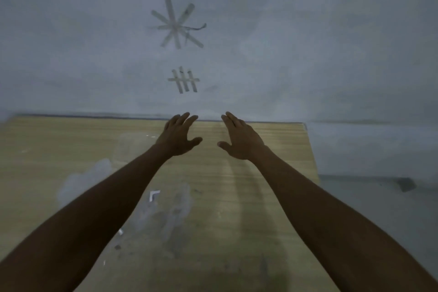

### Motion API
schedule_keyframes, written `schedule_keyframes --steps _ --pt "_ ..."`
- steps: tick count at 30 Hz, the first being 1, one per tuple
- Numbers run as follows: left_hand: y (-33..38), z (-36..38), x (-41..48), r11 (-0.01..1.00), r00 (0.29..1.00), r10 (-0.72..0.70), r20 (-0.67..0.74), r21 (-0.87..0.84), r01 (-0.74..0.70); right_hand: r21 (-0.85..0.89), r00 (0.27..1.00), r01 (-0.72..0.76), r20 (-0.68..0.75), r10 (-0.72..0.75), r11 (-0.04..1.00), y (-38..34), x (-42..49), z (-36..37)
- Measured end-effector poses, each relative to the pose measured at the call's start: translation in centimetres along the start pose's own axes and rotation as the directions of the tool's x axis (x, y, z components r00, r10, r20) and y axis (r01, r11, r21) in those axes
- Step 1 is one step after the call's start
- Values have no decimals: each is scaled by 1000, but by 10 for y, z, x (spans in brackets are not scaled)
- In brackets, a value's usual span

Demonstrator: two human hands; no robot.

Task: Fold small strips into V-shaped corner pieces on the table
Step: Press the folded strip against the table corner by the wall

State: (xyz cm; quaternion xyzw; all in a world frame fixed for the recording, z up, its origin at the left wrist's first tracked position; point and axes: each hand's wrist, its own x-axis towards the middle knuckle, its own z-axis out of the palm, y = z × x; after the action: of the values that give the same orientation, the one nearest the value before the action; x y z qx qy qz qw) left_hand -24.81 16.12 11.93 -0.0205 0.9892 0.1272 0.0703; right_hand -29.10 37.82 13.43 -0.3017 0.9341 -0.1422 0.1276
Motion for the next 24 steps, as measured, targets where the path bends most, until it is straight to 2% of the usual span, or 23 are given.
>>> schedule_keyframes --steps 10,19,24 --pt "-31 -8 -81 990 990 -141 14 -23 142 -23 998 44 44 -43 999 -44 -12 10" --pt "-77 2 -130 987 984 -159 78 -7 160 -44 996 25 84 -22 999 -97 -19 28" --pt "-118 5 -150 993 989 -115 93 -30 118 -52 996 -23 88 28 998 -140 -15 48"
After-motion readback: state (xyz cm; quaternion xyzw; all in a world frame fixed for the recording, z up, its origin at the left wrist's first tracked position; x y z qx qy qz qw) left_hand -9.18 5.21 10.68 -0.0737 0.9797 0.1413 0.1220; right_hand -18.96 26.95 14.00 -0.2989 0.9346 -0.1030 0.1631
